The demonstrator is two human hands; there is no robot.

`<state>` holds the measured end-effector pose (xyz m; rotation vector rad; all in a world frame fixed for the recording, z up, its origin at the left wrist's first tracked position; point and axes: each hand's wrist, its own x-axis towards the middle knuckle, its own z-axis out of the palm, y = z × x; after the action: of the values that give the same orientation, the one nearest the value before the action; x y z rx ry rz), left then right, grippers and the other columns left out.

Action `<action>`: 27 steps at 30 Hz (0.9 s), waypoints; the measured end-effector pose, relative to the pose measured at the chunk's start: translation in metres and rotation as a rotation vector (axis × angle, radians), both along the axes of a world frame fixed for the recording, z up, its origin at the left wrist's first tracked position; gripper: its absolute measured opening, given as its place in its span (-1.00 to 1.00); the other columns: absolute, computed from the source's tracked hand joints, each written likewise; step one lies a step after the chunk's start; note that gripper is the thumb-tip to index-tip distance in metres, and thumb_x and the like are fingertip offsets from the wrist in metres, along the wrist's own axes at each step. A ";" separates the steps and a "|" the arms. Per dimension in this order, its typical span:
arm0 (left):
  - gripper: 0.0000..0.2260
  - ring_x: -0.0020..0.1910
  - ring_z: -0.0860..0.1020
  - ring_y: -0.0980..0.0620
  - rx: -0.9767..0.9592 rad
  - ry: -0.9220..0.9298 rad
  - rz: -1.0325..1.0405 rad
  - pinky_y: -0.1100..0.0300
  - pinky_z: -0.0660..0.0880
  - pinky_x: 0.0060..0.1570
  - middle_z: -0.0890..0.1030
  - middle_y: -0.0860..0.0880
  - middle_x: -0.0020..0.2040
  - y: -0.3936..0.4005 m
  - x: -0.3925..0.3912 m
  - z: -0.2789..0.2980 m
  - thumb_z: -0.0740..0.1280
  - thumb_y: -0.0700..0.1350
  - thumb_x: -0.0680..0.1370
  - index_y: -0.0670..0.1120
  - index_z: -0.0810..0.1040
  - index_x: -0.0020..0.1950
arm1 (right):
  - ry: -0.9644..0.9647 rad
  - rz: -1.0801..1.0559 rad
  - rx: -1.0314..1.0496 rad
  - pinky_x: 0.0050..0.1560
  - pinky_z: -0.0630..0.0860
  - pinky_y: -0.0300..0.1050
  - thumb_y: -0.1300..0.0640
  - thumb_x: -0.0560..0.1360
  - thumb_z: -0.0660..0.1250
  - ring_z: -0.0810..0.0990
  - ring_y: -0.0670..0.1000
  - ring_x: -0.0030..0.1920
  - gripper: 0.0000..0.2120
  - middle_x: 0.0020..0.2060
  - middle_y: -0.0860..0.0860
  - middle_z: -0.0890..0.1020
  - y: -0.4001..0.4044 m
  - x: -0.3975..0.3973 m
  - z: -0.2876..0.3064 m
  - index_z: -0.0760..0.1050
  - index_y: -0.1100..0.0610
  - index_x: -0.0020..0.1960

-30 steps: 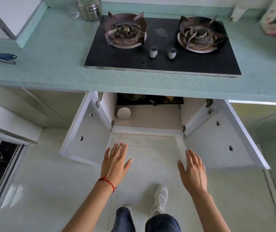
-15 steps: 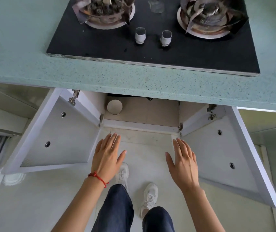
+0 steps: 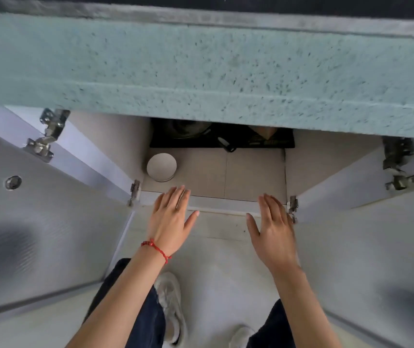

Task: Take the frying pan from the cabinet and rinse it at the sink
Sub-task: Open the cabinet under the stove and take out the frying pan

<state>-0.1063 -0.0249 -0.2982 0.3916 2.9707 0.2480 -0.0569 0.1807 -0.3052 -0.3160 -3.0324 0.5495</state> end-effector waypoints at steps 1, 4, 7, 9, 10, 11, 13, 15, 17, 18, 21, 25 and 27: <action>-0.53 0.13 0.58 -0.17 0.014 0.011 -0.015 -0.08 0.51 0.10 0.61 -0.18 0.15 0.005 -0.007 -0.006 0.11 0.09 0.48 -0.22 0.52 0.17 | 0.019 0.004 0.004 0.13 0.51 0.12 -0.05 0.49 0.09 0.55 0.20 0.20 -0.50 0.16 0.21 0.59 0.001 -0.007 -0.007 0.45 0.29 0.22; -0.52 0.14 0.58 -0.16 0.013 0.042 -0.038 -0.08 0.53 0.08 0.61 -0.19 0.14 0.012 -0.018 -0.043 0.11 0.09 0.48 -0.22 0.51 0.17 | 0.083 0.024 0.075 0.11 0.53 0.10 -0.08 0.51 0.05 0.57 0.19 0.18 -0.49 0.15 0.21 0.60 0.005 -0.014 -0.047 0.46 0.29 0.22; -0.54 0.11 0.59 -0.17 0.012 0.085 -0.045 -0.07 0.54 0.05 0.63 -0.18 0.09 0.018 -0.043 -0.094 0.12 0.07 0.47 -0.24 0.52 0.13 | 0.096 0.003 0.063 0.10 0.53 0.10 -0.04 0.48 0.09 0.58 0.19 0.17 -0.51 0.13 0.21 0.61 0.009 -0.040 -0.099 0.47 0.29 0.20; -0.56 0.08 0.60 -0.16 0.048 0.107 -0.054 -0.07 0.54 0.04 0.64 -0.17 0.06 0.022 -0.052 -0.126 0.14 0.06 0.45 -0.23 0.53 0.12 | 0.130 0.001 0.045 0.11 0.52 0.12 -0.05 0.48 0.08 0.57 0.20 0.18 -0.50 0.15 0.21 0.60 0.011 -0.050 -0.133 0.47 0.29 0.21; -0.56 0.08 0.61 -0.16 0.052 0.128 -0.052 -0.07 0.53 0.04 0.64 -0.16 0.06 0.024 -0.058 -0.140 0.15 0.05 0.44 -0.23 0.53 0.12 | 0.140 0.004 0.057 0.11 0.52 0.13 -0.06 0.48 0.08 0.57 0.20 0.18 -0.49 0.15 0.21 0.60 0.012 -0.056 -0.148 0.47 0.29 0.21; -0.56 0.08 0.61 -0.16 0.063 0.143 -0.049 -0.06 0.53 0.03 0.64 -0.16 0.06 0.026 -0.066 -0.153 0.15 0.05 0.44 -0.22 0.53 0.12 | 0.136 0.009 0.056 0.11 0.52 0.13 -0.06 0.48 0.08 0.57 0.21 0.18 -0.49 0.15 0.22 0.60 0.013 -0.066 -0.161 0.47 0.29 0.21; -0.55 0.08 0.61 -0.16 0.072 0.187 -0.037 -0.05 0.53 0.02 0.64 -0.17 0.07 0.031 -0.083 -0.172 0.14 0.05 0.44 -0.22 0.54 0.13 | 0.147 0.017 0.031 0.13 0.51 0.14 -0.07 0.49 0.08 0.55 0.22 0.20 -0.48 0.16 0.23 0.59 0.015 -0.091 -0.181 0.45 0.30 0.23; -0.55 0.07 0.61 -0.18 0.077 0.207 -0.041 -0.07 0.54 0.01 0.64 -0.18 0.07 0.036 -0.096 -0.186 0.14 0.05 0.44 -0.23 0.54 0.13 | 0.164 0.033 -0.002 0.15 0.48 0.16 -0.07 0.50 0.09 0.52 0.25 0.22 -0.47 0.18 0.26 0.57 0.016 -0.116 -0.193 0.43 0.31 0.25; -0.55 0.07 0.61 -0.19 0.095 0.205 -0.034 -0.08 0.54 0.00 0.64 -0.19 0.07 0.038 -0.108 -0.198 0.14 0.06 0.45 -0.23 0.54 0.13 | 0.175 0.030 -0.062 0.18 0.47 0.16 -0.04 0.52 0.14 0.48 0.26 0.25 -0.49 0.20 0.29 0.54 0.019 -0.145 -0.198 0.40 0.33 0.27; -0.54 0.08 0.60 -0.20 0.102 0.201 -0.027 -0.08 0.53 0.01 0.64 -0.20 0.08 0.039 -0.112 -0.203 0.14 0.07 0.46 -0.23 0.54 0.14 | 0.158 0.035 -0.088 0.22 0.43 0.14 -0.01 0.54 0.16 0.44 0.25 0.28 -0.51 0.24 0.28 0.50 0.021 -0.161 -0.200 0.37 0.32 0.31; -0.53 0.12 0.58 -0.22 0.150 0.201 0.003 -0.12 0.52 0.04 0.63 -0.21 0.11 0.036 -0.120 -0.217 0.13 0.08 0.47 -0.24 0.52 0.16 | 0.093 0.003 -0.245 0.32 0.33 0.06 0.02 0.55 0.18 0.37 0.19 0.36 -0.51 0.34 0.24 0.43 0.021 -0.212 -0.201 0.29 0.27 0.38; -0.47 0.17 0.55 -0.22 0.231 0.191 0.056 -0.11 0.48 0.11 0.60 -0.21 0.15 0.029 -0.126 -0.231 0.07 0.15 0.51 -0.24 0.50 0.20 | -0.069 -0.119 -0.503 0.32 0.35 0.05 -0.04 0.52 0.22 0.40 0.18 0.35 -0.47 0.34 0.21 0.43 0.012 -0.271 -0.212 0.30 0.24 0.38; -0.45 0.20 0.53 -0.22 0.275 0.196 0.081 -0.11 0.44 0.17 0.59 -0.21 0.18 0.029 -0.128 -0.234 0.05 0.16 0.50 -0.23 0.49 0.22 | -0.107 -0.155 -0.554 0.24 0.45 0.08 -0.01 0.50 0.27 0.51 0.23 0.22 -0.50 0.25 0.22 0.51 0.010 -0.286 -0.218 0.37 0.29 0.31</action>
<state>-0.2344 0.0037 -0.5323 0.3432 3.1546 0.6696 -0.3424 0.1905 -0.5231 -0.6078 -2.8528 1.3900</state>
